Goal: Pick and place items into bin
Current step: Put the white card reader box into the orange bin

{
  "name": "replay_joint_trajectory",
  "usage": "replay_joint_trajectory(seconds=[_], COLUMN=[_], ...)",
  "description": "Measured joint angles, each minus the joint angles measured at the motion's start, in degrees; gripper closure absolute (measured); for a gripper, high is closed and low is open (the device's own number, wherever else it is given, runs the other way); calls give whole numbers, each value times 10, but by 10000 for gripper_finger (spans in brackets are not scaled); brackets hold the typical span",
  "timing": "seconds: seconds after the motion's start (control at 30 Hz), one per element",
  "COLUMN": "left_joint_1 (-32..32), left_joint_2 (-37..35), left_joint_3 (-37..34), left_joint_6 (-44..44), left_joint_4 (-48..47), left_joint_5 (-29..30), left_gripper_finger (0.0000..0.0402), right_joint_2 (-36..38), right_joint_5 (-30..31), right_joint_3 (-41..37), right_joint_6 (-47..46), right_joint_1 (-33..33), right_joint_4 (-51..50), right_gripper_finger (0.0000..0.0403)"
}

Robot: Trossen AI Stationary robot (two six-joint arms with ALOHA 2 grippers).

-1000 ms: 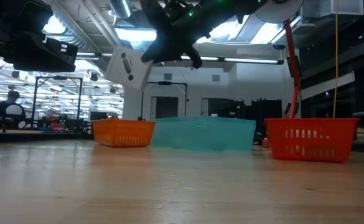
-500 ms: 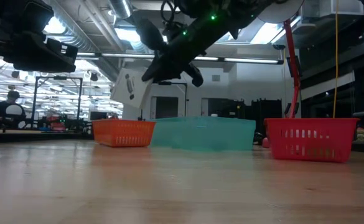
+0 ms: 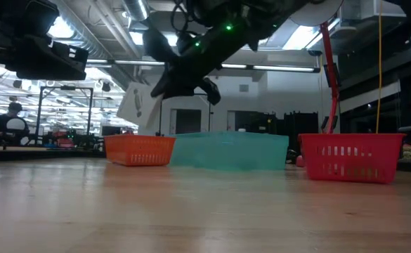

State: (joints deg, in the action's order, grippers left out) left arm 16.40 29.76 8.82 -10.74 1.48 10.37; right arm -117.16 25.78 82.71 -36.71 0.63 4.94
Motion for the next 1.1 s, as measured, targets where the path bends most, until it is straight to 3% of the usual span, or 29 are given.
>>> replay_joint_trajectory(seconds=[0.27, 0.6, 1.1], left_joint_1=[0, 0, 0], left_joint_2=[0, 0, 0], left_joint_3=[0, 0, 0], left_joint_6=[1, 19, 35], left_joint_4=[-6, -16, -25], left_joint_5=[0, 0, 0], left_gripper_finger=[400, 400, 400], right_joint_2=[-39, -81, -80], right_joint_5=[3, -17, -19], right_joint_3=[93, 110, 110], right_joint_6=[6, -20, 55], right_joint_1=[5, 12, 16], right_joint_4=[-94, -107, -98], right_gripper_finger=[399, 396, 309])
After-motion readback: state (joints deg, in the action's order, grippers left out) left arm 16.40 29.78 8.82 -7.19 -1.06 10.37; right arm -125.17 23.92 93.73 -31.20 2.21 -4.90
